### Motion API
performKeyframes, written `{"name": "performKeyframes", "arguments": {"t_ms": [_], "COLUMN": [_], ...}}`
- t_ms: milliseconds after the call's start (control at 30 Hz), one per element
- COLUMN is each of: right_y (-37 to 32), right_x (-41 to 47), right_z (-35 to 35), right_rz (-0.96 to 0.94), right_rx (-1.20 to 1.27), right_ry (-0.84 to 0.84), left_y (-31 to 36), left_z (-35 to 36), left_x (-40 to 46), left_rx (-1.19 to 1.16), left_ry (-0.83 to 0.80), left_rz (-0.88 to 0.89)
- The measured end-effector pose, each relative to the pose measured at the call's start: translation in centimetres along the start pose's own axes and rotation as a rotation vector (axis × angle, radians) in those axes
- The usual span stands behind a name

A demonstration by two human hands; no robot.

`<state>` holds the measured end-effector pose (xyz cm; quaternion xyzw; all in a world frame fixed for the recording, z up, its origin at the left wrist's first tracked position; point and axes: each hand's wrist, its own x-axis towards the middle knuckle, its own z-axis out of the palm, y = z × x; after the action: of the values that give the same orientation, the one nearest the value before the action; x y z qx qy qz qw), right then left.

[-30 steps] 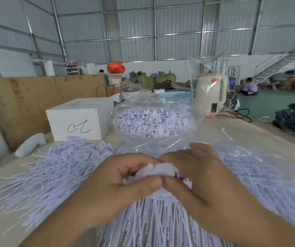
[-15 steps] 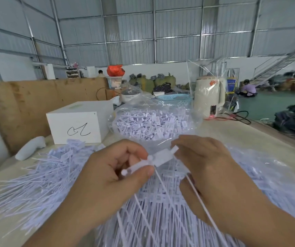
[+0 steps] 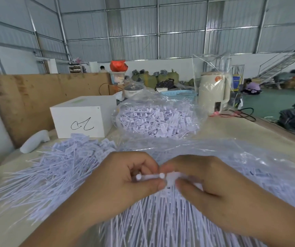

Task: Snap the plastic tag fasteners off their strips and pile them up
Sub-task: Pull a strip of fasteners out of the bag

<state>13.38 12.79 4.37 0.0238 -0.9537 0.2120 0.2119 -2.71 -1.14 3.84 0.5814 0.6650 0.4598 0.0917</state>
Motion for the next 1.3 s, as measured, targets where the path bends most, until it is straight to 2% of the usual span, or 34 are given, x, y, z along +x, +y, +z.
{"name": "performKeyframes", "arguments": {"t_ms": [133,200,300,367,400,533,600,700,800,867,1000,1133,1200,1300], "right_y": [-0.6,-0.2,0.2,0.3,0.2,-0.8,-1.2,-2.0,-2.4,-2.0,-0.6,-0.2,0.2,0.6], "right_x": [0.4,0.4,0.2,0.1,0.0,-0.1,0.0,0.1,0.3,0.3,0.1,-0.2,-0.2,-0.2], "right_z": [1.1,0.7,-0.8,-1.3,-1.3,-0.3,-0.1,0.4,1.0,1.0,0.2,0.0,-0.3,-0.8], "right_rz": [0.035,0.085,0.215,0.281,0.304,0.223,0.176,0.127,0.098,0.140,0.104,0.092,0.120,0.117], "right_rx": [0.011,0.044,0.124,0.069,-0.025,-0.525,-0.614,-0.572,-0.418,-0.267,-0.135,0.014,0.177,0.247], "right_ry": [0.137,0.267,0.393,0.359,0.289,0.042,0.052,0.079,-0.012,-0.027,0.139,0.172,0.227,0.192], "left_y": [-0.4,-0.7,-1.3,-1.6,-1.6,-0.8,0.1,1.1,1.0,0.5,-1.2,-2.6,-2.9,-2.7], "left_z": [0.1,-0.6,-2.2,-3.0,-3.0,-1.4,-0.5,0.3,0.5,0.1,-1.2,-2.0,-2.3,-2.2], "left_x": [0.4,0.4,0.6,0.7,0.6,0.3,0.0,-0.4,-0.4,-0.4,0.0,0.4,0.4,0.5], "left_rx": [-0.216,-0.327,-0.304,-0.257,-0.248,-0.128,-0.018,0.045,0.021,-0.038,-0.055,-0.102,-0.137,-0.274], "left_ry": [-0.034,-0.088,-0.001,0.080,0.085,0.074,0.107,0.121,0.109,0.023,-0.170,-0.177,-0.161,-0.171], "left_rz": [-0.024,-0.060,-0.082,-0.096,-0.099,-0.070,-0.023,0.050,0.096,0.063,-0.041,-0.156,-0.201,-0.176]}}
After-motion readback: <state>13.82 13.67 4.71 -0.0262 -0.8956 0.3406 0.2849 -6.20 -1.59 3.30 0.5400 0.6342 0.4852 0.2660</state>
